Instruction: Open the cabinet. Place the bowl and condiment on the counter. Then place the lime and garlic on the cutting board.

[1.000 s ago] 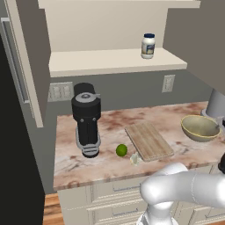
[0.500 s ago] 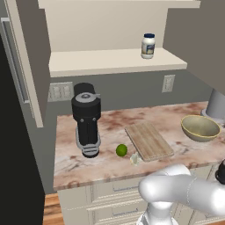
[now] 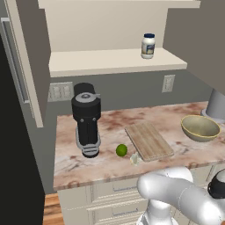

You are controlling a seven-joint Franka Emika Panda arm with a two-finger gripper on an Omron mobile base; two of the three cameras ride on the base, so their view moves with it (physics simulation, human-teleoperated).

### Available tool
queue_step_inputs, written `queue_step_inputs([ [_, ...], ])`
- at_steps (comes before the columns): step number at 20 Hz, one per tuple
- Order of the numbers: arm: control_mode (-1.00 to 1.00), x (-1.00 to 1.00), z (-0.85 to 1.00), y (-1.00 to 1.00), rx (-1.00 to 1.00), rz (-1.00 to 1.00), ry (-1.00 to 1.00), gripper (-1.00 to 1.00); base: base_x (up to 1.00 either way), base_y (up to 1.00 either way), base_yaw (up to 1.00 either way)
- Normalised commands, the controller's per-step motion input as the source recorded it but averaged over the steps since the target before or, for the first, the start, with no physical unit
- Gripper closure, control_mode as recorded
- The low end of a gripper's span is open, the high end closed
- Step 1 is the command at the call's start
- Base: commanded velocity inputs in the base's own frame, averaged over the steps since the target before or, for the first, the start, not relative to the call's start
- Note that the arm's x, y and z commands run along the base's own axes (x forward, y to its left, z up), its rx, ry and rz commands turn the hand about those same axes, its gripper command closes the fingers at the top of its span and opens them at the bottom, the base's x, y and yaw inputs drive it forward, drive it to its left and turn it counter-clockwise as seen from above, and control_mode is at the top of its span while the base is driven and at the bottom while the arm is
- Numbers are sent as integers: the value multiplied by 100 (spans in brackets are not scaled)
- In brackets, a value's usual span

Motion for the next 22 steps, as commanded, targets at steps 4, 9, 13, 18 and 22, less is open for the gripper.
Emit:
queue_step_inputs([
  [4, -100, -47, 35, 39, -5, 5, -8, -100, 0, 0, 0],
  [9, -100, -43, 31, 50, -7, 7, -5, -100, 0, 0, 0],
  [13, -100, -37, 26, 55, -8, 8, -4, -100, 0, 0, 0],
  [18, -100, -33, 24, 58, -8, 6, -3, -100, 0, 0, 0],
  [22, -100, -34, 21, 55, -8, 5, -4, -100, 0, 0, 0],
])
